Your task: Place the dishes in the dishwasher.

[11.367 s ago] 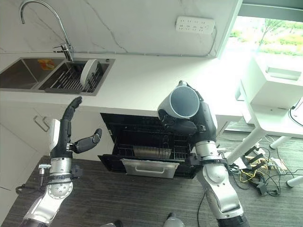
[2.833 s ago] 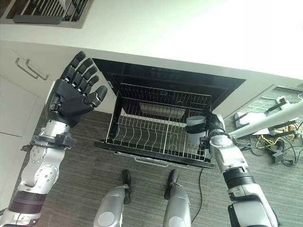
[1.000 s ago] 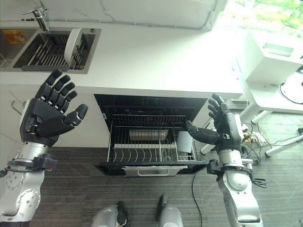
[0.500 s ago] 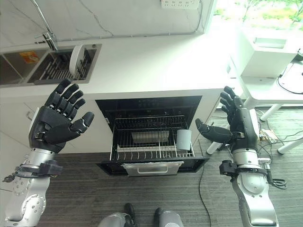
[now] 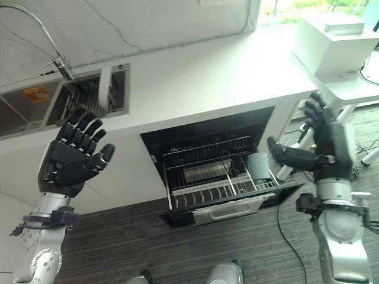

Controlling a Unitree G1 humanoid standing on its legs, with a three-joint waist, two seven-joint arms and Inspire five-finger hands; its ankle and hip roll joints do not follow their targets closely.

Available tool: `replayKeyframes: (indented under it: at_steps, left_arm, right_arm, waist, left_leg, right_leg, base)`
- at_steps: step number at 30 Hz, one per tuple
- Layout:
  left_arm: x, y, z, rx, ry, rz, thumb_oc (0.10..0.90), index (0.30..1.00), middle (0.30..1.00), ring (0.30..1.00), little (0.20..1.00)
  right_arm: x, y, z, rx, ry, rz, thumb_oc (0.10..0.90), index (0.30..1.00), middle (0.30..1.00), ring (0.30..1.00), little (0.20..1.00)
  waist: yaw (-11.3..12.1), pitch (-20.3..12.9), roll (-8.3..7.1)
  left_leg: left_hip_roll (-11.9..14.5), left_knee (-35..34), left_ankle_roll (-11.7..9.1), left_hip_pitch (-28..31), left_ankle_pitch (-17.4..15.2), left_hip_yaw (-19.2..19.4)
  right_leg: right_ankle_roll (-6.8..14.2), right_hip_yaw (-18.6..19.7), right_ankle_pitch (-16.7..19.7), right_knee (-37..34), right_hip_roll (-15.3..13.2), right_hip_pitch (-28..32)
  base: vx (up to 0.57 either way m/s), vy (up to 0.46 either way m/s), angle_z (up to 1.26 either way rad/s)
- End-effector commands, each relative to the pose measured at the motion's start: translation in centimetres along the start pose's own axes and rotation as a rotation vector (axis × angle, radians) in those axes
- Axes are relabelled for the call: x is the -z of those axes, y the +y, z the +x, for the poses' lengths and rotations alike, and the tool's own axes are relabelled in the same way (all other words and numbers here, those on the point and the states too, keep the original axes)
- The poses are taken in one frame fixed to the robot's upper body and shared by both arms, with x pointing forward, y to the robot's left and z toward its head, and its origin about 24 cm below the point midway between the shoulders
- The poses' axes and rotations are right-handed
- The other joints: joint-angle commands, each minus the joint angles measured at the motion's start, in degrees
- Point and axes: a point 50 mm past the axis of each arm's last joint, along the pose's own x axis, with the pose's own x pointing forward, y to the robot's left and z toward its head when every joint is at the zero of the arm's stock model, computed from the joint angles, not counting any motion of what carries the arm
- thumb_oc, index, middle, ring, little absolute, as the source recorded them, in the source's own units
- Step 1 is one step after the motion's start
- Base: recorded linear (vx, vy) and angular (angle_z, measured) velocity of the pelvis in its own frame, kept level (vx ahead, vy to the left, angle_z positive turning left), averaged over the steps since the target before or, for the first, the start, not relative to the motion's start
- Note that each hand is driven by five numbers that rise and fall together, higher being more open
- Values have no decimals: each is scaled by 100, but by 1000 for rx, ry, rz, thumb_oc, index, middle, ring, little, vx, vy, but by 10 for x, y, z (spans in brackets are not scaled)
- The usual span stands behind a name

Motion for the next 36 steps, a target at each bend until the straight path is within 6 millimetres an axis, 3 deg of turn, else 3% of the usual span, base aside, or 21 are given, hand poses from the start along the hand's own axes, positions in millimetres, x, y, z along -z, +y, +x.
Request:
replayKeyframes:
  at_steps: [1,7,9,11,12,16,20,23,30,36]
  left_arm:
    - [-67,-12,10,100,-338,85,800,900,900,900,900]
    - [-71,-16,17,163,-344,137,800,900,900,900,900]
    - [-75,-19,21,185,-352,182,800,900,900,900,900]
    - [-79,-19,20,191,-367,215,800,900,900,900,900]
    - [-81,-20,20,193,-379,227,800,900,900,900,900]
    - [-85,-30,24,253,-412,242,800,900,900,900,900]
    - [-76,-35,24,260,-386,233,800,900,900,900,900]
    - [-75,-34,23,259,-386,237,800,900,900,900,900]
    - [-71,-36,24,254,-381,224,800,900,900,900,900]
    - [-70,-38,26,236,-382,214,800,900,900,900,900]
  right_arm:
    - [-64,-3,11,34,-364,36,800,900,900,900,900]
    - [-57,-2,3,65,-349,64,800,900,900,900,900]
    - [-54,6,2,61,-342,93,800,900,900,900,900]
    - [-52,14,3,45,-333,107,800,900,900,900,900]
    - [-51,17,4,37,-330,109,800,900,900,900,900]
    - [-47,8,4,56,-311,90,800,900,900,900,900]
    - [-46,1,1,49,-310,92,800,900,900,900,900]
    - [-45,-1,-1,48,-313,98,800,900,900,900,900]
    - [-46,3,2,52,-333,111,800,900,900,900,900]
    - [-48,10,5,17,-341,106,800,900,900,900,900]
  waist:
    - [9,-342,-151]
    - [287,-374,-441]
    - [362,-358,-469]
    - [457,-363,-431]
    - [469,-367,-415]
    - [319,-435,-487]
    - [166,-393,-532]
    - [133,-351,-529]
    - [91,-323,-414]
    - [91,-376,-405]
  left_leg:
    - [242,-308,3,121,-444,-402]
    - [-548,-308,426,23,-815,-639]
    - [-760,-308,535,35,-879,-510]
    - [-813,-308,606,60,-875,-311]
    - [-834,-308,642,70,-881,-246]
    - [-1089,-308,801,1,-888,-330]
    - [-1330,-308,888,60,-892,-327]
    - [-1403,-308,924,112,-906,-296]
    - [-1345,-308,961,258,-966,-88]
    - [-1298,-308,988,315,-1028,13]
  right_leg:
    - [61,-567,-1114,185,683,245]
    - [192,-526,-251,185,115,61]
    - [273,-716,238,185,-171,-41]
    - [281,-1013,263,185,-232,-66]
    - [260,-1092,196,185,-120,-82]
    - [5,-983,-565,185,1067,-194]
    - [-179,-861,-765,185,1650,-406]
    - [-143,-849,-609,185,1655,-525]
    - [-259,-959,-844,185,1716,-381]
    - [-335,-935,-999,185,1775,-273]
  base:
    - [-30,524,-7]
    - [-38,454,22]
    - [-53,477,21]
    - [-39,392,1]
    - [-15,327,-31]
    - [42,201,-21]
    - [41,54,16]
    - [40,-49,-16]
    - [55,-101,6]
    - [36,-93,3]
